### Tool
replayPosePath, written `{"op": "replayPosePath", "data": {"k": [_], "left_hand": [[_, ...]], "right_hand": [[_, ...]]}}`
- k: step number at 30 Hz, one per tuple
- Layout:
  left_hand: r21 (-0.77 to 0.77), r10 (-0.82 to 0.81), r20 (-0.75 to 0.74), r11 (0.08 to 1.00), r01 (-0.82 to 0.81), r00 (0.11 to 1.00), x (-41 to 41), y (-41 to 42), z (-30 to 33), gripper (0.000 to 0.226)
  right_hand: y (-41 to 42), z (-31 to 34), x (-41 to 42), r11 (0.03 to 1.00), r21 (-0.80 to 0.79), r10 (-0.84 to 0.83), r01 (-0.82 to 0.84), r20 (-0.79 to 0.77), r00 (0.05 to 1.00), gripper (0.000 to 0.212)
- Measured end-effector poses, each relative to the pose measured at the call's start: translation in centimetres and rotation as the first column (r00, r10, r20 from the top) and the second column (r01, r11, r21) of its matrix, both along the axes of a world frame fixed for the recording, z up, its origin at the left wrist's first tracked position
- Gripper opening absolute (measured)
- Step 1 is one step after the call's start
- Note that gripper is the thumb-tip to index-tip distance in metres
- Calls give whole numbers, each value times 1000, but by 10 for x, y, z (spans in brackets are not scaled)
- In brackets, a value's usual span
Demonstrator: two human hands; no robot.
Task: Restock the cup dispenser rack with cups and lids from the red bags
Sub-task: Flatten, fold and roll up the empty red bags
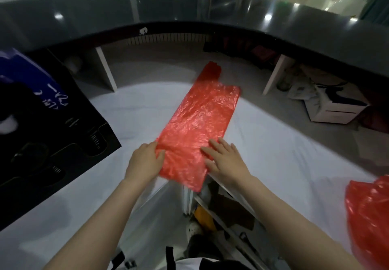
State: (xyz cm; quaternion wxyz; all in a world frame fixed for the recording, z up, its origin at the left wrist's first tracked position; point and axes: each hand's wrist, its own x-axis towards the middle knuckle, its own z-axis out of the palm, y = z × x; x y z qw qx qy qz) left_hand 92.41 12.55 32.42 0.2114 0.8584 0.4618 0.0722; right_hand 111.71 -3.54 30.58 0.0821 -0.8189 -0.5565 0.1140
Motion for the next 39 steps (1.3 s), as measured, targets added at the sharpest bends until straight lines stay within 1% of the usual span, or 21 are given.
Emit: {"op": "replayPosePath", "data": {"k": [2,4,5,7,10,13,18,23,26,32,35,39], "left_hand": [[42,-87,21,995,86,996,-8,-2,-5,33],[55,-170,11,984,170,985,-16,-4,-13,33],[68,-198,6,978,197,980,-19,-4,-17,34],[92,-216,6,972,214,976,-22,-3,-19,36],[78,-267,24,961,265,963,-21,-2,-20,48],[50,-355,101,935,352,929,-17,-7,-21,55],[24,-436,155,898,438,886,-8,-7,-16,71],[82,-440,150,898,433,885,-11,-12,-22,68],[88,-446,148,895,438,882,-16,-12,-26,64],[112,-440,124,897,428,890,-22,-12,-31,64],[162,-473,117,877,453,873,-22,-13,-30,62],[188,-491,119,865,466,863,-21,-13,-30,58]], "right_hand": [[-4,1,10,993,-16,-118,117,-6,993,49],[-10,1,17,983,9,-181,181,15,983,54],[-12,0,18,984,36,-176,175,16,984,56],[-14,-1,14,992,63,-106,106,-7,994,57],[-18,-6,9,999,-24,-25,24,-15,1000,59],[-19,-9,10,999,-47,-24,25,2,1000,62],[-20,-8,10,998,19,-54,54,-35,998,63],[-11,-2,9,998,65,-21,18,52,998,55],[7,7,11,998,67,9,-12,43,999,53],[44,6,2,991,-41,130,-129,20,991,58],[52,2,2,990,-73,121,-120,14,993,61],[59,0,4,992,-73,106,-104,20,994,63]]}}
